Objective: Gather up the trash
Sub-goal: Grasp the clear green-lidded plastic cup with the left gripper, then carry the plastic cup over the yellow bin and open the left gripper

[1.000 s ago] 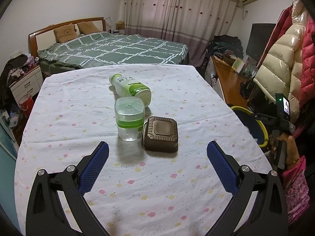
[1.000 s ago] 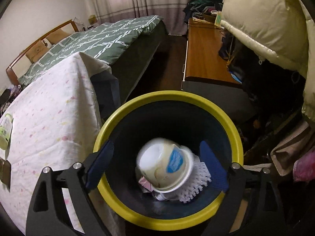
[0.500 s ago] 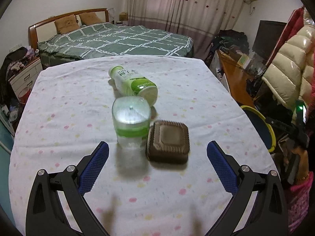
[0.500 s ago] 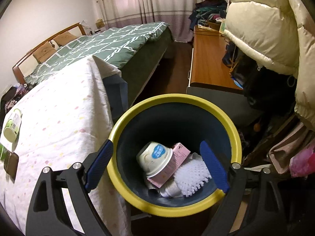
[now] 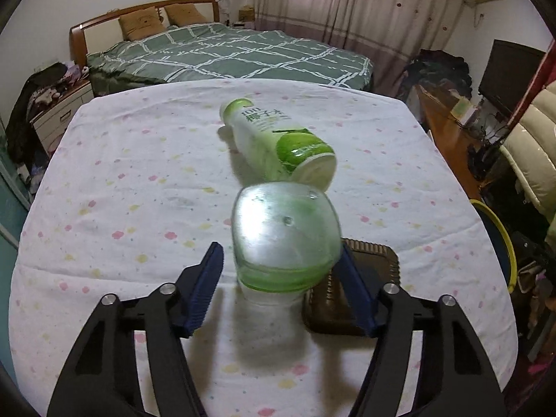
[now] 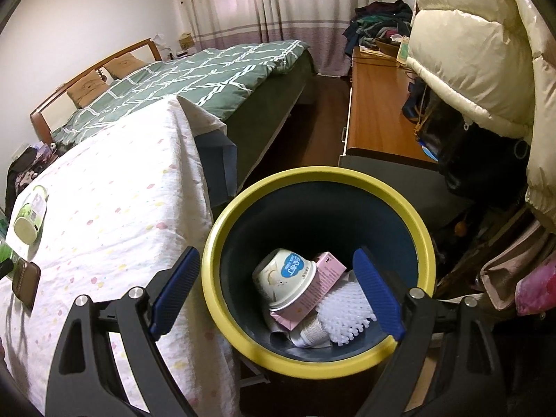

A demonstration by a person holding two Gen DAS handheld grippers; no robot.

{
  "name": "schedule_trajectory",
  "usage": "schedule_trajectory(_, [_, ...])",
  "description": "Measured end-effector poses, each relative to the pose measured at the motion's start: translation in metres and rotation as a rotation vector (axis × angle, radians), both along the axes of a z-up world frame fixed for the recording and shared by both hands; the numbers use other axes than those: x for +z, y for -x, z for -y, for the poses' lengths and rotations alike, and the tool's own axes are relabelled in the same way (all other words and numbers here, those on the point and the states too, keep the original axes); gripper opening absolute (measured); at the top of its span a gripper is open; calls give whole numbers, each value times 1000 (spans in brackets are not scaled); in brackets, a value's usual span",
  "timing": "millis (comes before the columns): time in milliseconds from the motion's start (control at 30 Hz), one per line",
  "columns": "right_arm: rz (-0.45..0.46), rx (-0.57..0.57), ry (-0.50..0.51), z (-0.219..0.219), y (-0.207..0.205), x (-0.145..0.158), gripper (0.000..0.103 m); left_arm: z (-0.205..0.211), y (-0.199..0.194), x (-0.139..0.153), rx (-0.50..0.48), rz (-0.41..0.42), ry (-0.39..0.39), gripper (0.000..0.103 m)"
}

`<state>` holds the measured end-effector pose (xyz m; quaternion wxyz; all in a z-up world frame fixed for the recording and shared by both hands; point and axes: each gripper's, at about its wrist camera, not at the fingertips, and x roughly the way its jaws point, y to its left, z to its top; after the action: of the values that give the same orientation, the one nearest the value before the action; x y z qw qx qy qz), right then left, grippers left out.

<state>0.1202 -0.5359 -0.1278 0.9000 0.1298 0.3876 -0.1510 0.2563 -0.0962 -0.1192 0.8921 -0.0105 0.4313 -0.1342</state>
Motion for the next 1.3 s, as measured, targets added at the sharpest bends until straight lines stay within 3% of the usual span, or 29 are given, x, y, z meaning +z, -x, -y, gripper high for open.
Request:
schedule_trajectory(200, [-1,7,-2,-1,1,-1,85,0,-5,-3,-2,10,5,52])
schedule_trajectory(433, [1,9,3,-3,4,0,85,5,-5,2,-13,30,-30,51])
schedule_trajectory(633, [7,1,11,-1,10,2,85,2,9,30,-5,99,-51,51])
schedule_trajectory(767, [13,-8,7,4,18,1,85,12,25,56,-50,146,-46,51])
schedule_trajectory(1100, [30,-55,12,20,57,3,85,113,50,81,-321,144,23,51])
schedule_trajectory(1300, [42,-103,29,35,94,8,85,214,59,78,-490,111,29,51])
